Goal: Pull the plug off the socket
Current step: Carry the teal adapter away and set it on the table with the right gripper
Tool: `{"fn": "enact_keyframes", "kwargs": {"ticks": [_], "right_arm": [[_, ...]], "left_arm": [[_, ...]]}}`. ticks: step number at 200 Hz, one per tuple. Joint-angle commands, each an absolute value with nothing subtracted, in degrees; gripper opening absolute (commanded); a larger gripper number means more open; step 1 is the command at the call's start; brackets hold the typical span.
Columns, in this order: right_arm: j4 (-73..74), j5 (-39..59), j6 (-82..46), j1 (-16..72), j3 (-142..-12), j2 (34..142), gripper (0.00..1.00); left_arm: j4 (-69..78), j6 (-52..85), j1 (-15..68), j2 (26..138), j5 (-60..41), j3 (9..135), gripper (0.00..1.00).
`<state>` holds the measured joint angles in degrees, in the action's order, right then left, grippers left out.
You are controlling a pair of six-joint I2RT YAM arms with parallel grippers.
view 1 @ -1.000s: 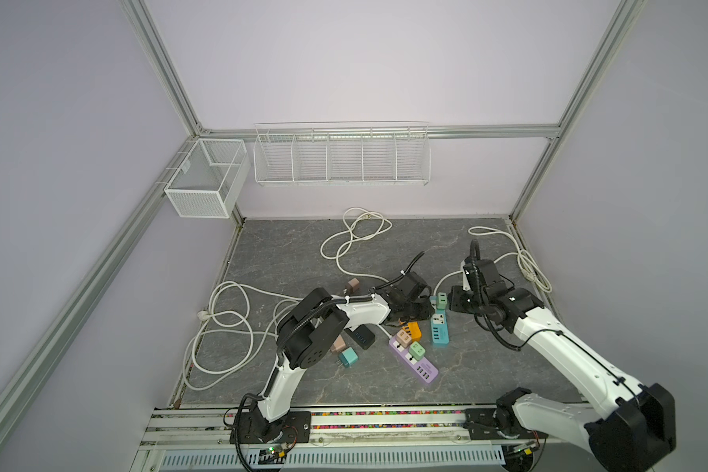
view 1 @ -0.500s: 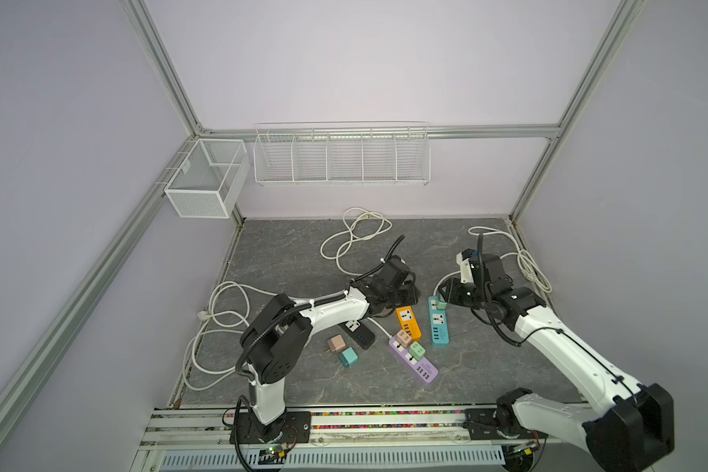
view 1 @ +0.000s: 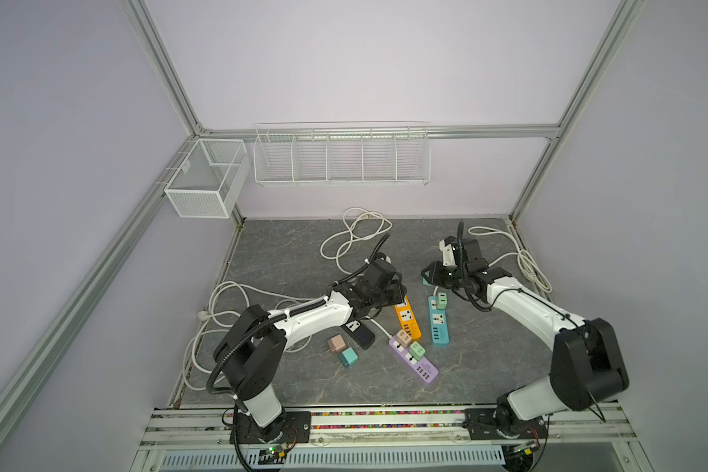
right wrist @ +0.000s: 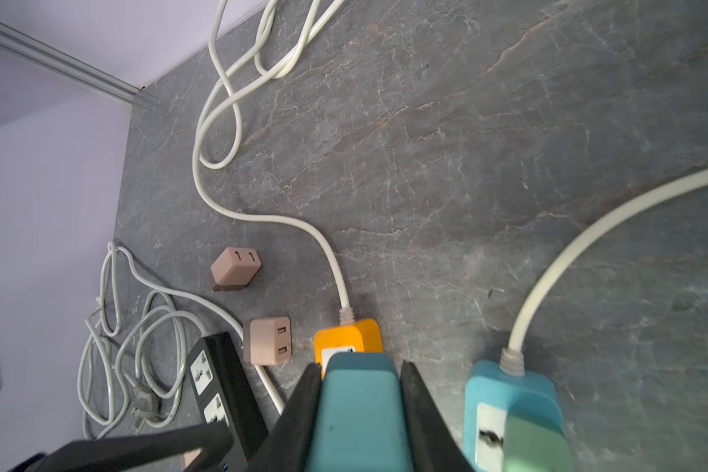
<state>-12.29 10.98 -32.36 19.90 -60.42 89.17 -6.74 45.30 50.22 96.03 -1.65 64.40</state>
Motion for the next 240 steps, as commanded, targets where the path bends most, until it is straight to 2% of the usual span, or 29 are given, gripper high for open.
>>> {"fn": "enact_keyframes", "kwargs": {"ticks": [1,96,189,240], "right_arm": [[-7.13,13.93,-33.39,19.1,-63.41,93.74,0.18],[-6.41,19.1,-34.72,17.21,-73.68,111.5,0.2],[-5.98,21.19,-34.84,17.2,-75.8,118.06,0.24],[-7.74,20.04,-35.23,17.39,-76.36,119.59,0.32]], "left_arm": [[-7.78,43.95,49.61,93.91,0.72,63.16,0.33],[-9.41,43.96,48.31,92.22,3.0,62.87,0.35],[-9.41,44.83,48.31,94.72,1.11,64.93,0.35],[-12.48,43.61,48.34,94.37,0.31,66.39,0.36]]}}
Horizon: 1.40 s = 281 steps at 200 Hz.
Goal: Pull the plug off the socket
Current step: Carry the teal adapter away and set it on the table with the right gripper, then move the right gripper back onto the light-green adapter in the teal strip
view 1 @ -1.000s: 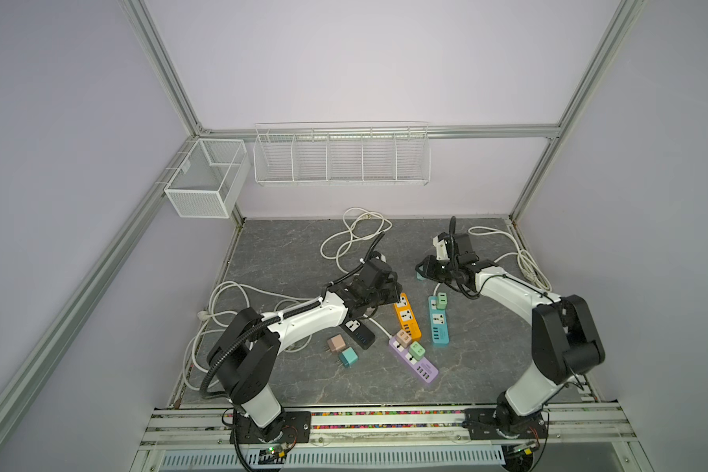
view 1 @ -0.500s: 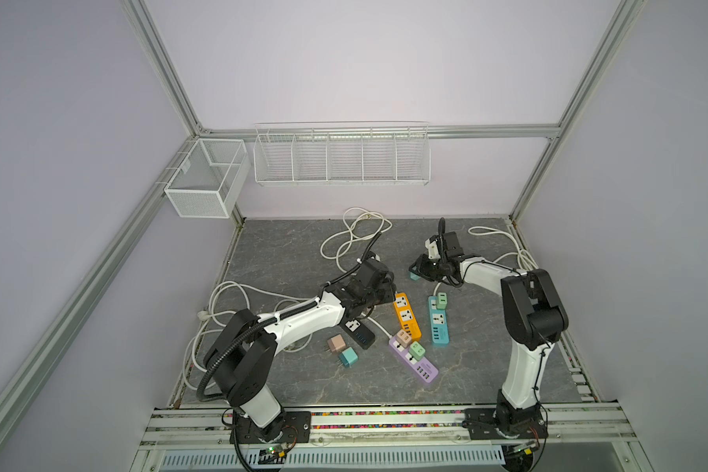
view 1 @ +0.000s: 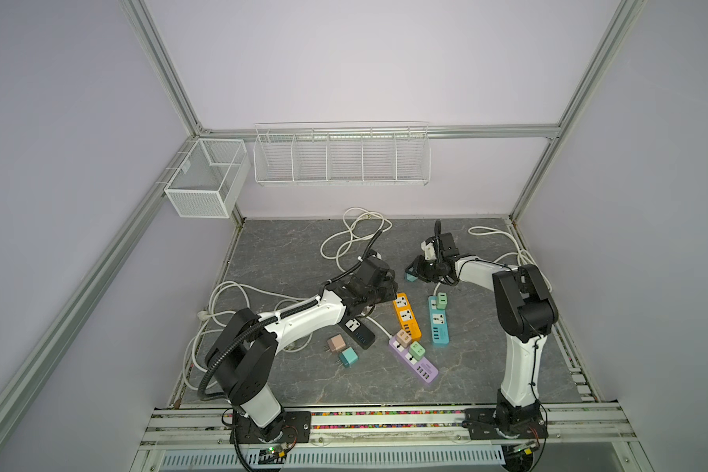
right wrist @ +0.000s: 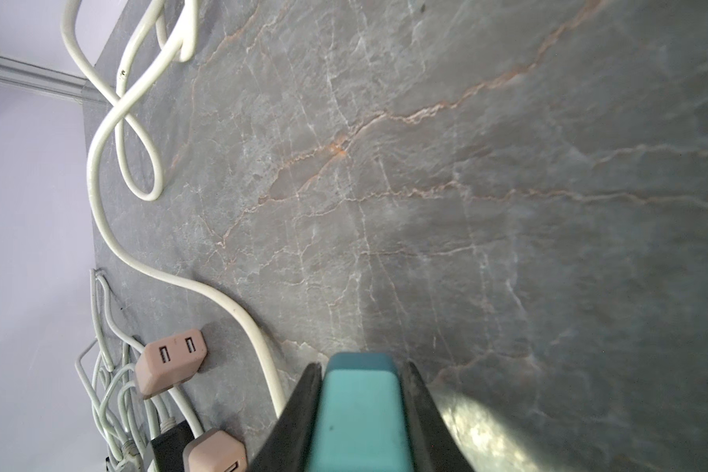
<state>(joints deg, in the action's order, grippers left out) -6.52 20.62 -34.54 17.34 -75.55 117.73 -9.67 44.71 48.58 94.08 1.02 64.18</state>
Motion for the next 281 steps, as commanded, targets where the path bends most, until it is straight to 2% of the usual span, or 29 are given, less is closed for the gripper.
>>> {"fn": "enact_keyframes", "kwargs": {"ticks": [1,52,94,129,233,281], "right_arm": [[-7.78,20.0,-35.24,17.35,-76.37,119.6,0.32],[-11.05,17.29,-34.17,17.46,-75.45,117.29,0.48],[-14.66,15.86,-33.02,17.2,-74.06,112.11,0.65],[-18.72,12.93,-31.16,17.09,-72.05,106.17,0.74],[-31.3,3.37,-27.69,17.29,-62.29,81.93,0.81],[-36.45,-1.64,-27.43,17.86,-58.44,76.42,0.82]], "left_arm": [[-12.52,43.6,48.3,94.34,0.29,66.42,0.36],[-12.63,43.42,48.3,92.01,1.27,64.68,0.37],[-12.93,43.16,48.25,91.72,-0.64,64.85,0.37],[-12.56,43.86,48.23,90.95,-1.84,64.24,0.37],[-6.28,46.03,48.29,94.54,-9.15,64.46,0.38],[-2.72,47.87,48.9,99.2,-11.35,66.07,0.38]]}}
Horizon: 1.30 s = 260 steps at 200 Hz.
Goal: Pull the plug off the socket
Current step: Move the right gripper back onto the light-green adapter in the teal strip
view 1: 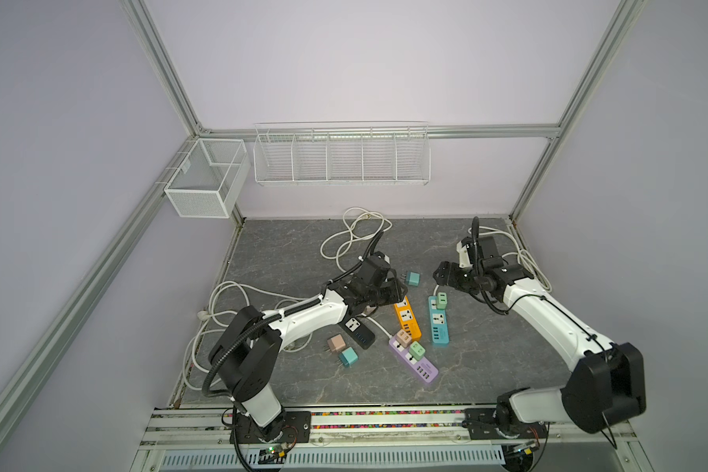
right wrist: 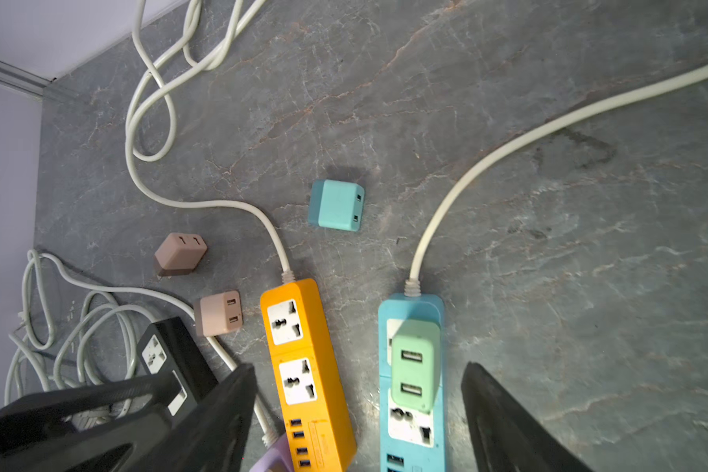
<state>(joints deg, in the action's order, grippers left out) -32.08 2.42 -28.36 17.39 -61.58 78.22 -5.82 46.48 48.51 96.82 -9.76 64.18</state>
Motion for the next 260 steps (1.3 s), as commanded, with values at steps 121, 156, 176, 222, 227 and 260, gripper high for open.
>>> {"fn": "enact_keyframes", "kwargs": {"ticks": [121,156,176,222,227,260], "right_arm": [[-35.71,-8.53,-27.47,22.14,-54.94,77.22,0.84],[-33.87,-7.93,-26.9,22.81,-56.92,81.32,0.82],[-32.34,-8.64,-27.07,23.28,-57.45,83.73,0.81],[-31.17,-8.92,-25.81,23.33,-60.5,89.76,0.72],[-31.0,-9.11,-25.57,23.38,-60.38,90.19,0.71],[-29.84,-8.84,-24.99,23.26,-59.57,92.1,0.64]], "left_arm": [[0.96,49.57,52.9,110.52,-9.93,73.31,0.4],[1.16,50.23,53.53,112.52,-9.48,73.96,0.4],[0.81,49.84,53.53,113.19,-8.97,74.22,0.4],[0.71,49.57,53.53,114.9,-8.54,74.97,0.4],[0.7,49.66,53.51,115.16,-8.53,75.1,0.4],[0.35,49.57,53.53,116.23,-9.16,76.0,0.4]]}}
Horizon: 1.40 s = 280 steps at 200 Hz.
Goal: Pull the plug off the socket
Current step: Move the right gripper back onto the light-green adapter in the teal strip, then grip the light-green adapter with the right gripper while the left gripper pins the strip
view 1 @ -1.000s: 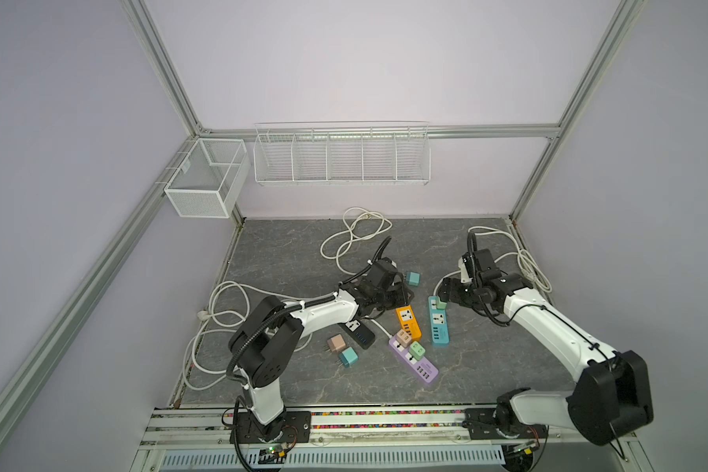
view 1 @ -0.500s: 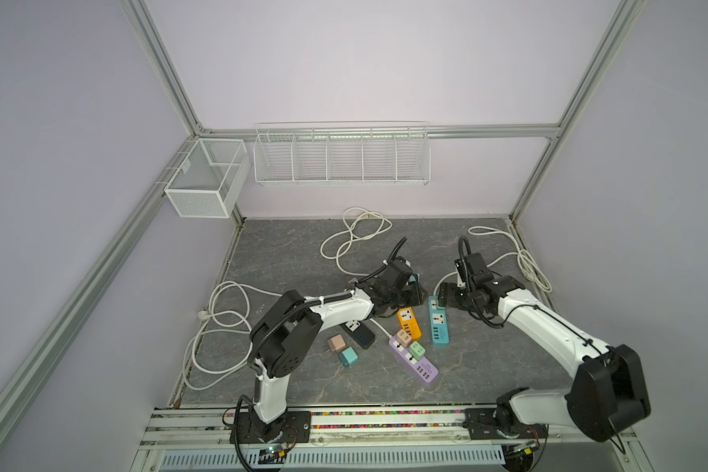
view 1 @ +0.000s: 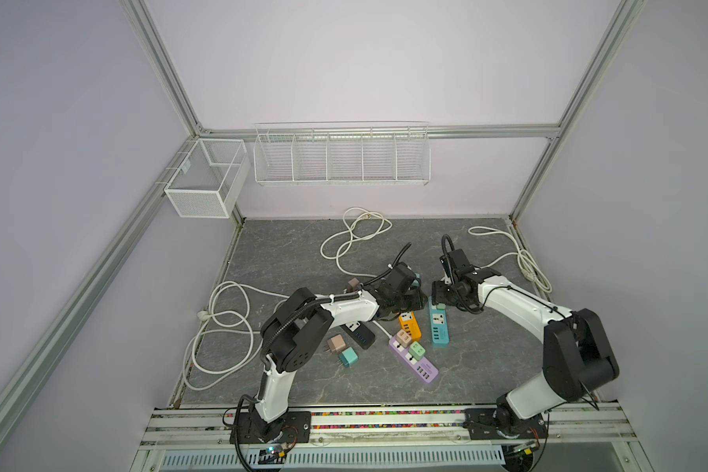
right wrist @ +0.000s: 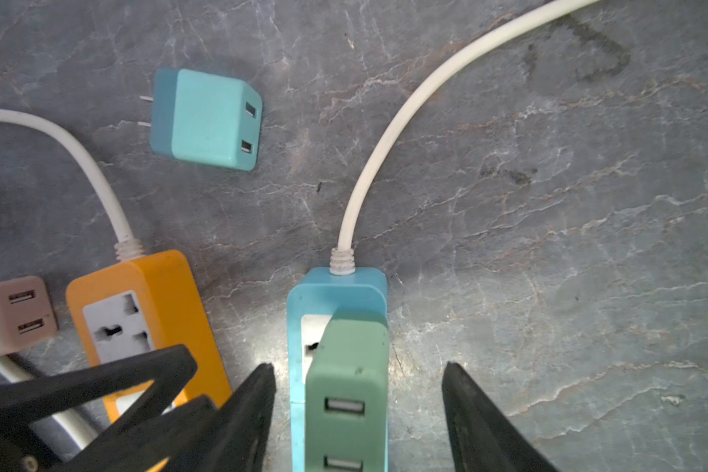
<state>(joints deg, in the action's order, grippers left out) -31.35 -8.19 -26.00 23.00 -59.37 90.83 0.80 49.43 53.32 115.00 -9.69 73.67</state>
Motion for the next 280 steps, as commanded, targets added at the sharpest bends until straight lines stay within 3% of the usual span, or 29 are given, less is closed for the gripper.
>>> {"fn": "enact_keyframes", "kwargs": {"ticks": [1,185,280], "right_arm": [[-29.73,-8.82,-24.97,23.23,-59.49,92.15,0.64],[-28.56,-9.02,-25.68,23.28,-54.9,92.33,0.32],[-29.26,-10.12,-27.05,23.25,-53.08,89.32,0.29]], "left_arm": [[0.4,49.57,53.53,116.25,-9.15,76.01,0.4],[0.0,49.88,54.99,119.39,-11.46,78.82,0.39],[-0.87,50.41,56.05,123.74,-13.34,82.33,0.37]]}}
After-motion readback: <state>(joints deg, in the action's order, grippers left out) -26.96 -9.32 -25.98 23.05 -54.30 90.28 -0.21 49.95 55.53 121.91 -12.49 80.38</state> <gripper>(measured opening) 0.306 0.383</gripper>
